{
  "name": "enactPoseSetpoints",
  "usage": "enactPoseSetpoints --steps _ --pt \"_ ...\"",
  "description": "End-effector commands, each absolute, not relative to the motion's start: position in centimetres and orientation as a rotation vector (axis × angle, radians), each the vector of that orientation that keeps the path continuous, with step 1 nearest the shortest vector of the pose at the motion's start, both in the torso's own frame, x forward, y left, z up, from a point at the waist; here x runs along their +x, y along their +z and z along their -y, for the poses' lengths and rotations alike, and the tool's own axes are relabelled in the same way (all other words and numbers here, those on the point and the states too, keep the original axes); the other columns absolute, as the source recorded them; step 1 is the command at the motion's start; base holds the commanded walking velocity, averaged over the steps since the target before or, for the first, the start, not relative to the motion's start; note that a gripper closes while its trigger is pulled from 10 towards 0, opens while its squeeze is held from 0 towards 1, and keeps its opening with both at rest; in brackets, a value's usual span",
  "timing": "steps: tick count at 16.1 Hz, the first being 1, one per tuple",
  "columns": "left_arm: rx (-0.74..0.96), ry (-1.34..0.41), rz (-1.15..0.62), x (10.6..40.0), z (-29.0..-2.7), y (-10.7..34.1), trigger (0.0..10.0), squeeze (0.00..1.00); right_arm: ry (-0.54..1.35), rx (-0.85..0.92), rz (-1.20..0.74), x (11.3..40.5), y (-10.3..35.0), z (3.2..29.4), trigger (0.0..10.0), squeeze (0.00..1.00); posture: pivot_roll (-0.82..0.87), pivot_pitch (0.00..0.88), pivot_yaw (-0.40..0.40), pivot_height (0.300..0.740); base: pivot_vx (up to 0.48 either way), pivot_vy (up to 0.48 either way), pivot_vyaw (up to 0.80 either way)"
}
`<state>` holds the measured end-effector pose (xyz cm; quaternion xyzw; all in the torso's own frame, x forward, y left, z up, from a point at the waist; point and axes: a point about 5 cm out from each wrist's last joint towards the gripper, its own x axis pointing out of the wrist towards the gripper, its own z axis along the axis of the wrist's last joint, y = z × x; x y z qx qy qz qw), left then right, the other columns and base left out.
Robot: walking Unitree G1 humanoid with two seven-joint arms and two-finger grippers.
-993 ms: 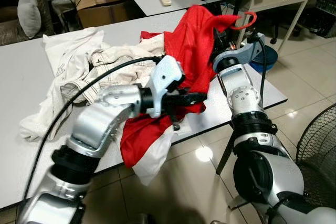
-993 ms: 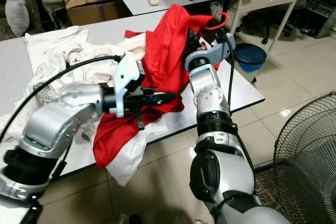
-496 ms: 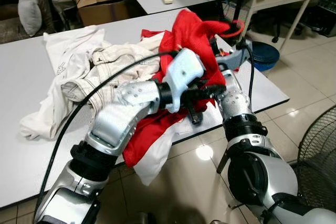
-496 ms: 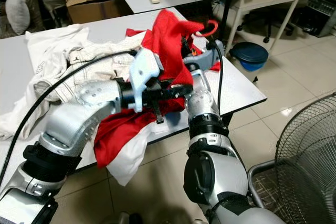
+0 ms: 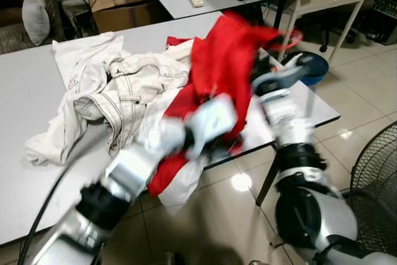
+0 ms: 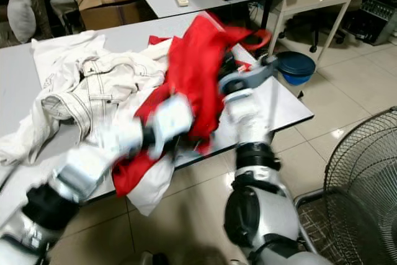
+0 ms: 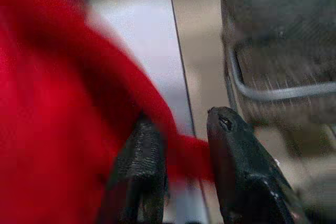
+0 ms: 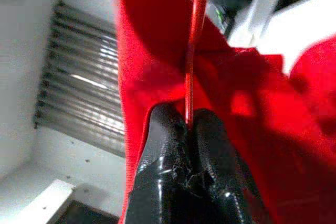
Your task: Hang hanger
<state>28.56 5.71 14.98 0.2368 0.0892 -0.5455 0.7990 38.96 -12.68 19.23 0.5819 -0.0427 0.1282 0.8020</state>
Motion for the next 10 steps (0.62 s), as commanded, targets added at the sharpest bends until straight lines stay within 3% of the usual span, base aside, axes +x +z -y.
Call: enactPoseSetpoints --steps 1,5,7,9,10 --pt "0.534 -1.166 -0.142 28.7 -5.6 16.1 10.0 1.00 0.315 1.264 0.117 38.9 20.0 12.7 10.0 0.00 -0.11 0.000 0.070 0.740 0.000 0.000 0.00" --pt "0.528 -1.118 -0.153 29.0 -6.5 15.5 10.0 1.00 0.356 1.241 0.114 38.2 20.0 13.1 10.0 0.00 -0.12 0.000 0.075 0.740 0.000 0.000 0.00" --pt "0.436 -1.154 -0.162 28.0 -7.3 15.4 10.0 1.00 0.399 1.227 0.120 37.6 20.3 13.0 10.0 0.00 -0.12 0.000 0.080 0.740 0.000 0.000 0.00" --pt "0.281 -1.117 -0.176 27.0 -9.9 15.4 10.0 1.00 0.422 1.166 0.131 36.9 20.9 13.3 10.0 0.00 -0.13 0.000 0.084 0.740 0.000 0.000 0.00" --pt "0.193 -1.053 -0.174 26.8 -11.6 15.8 10.0 1.00 0.451 1.121 0.143 36.3 21.4 13.4 10.0 0.00 -0.14 0.000 0.085 0.740 0.000 0.000 0.80"
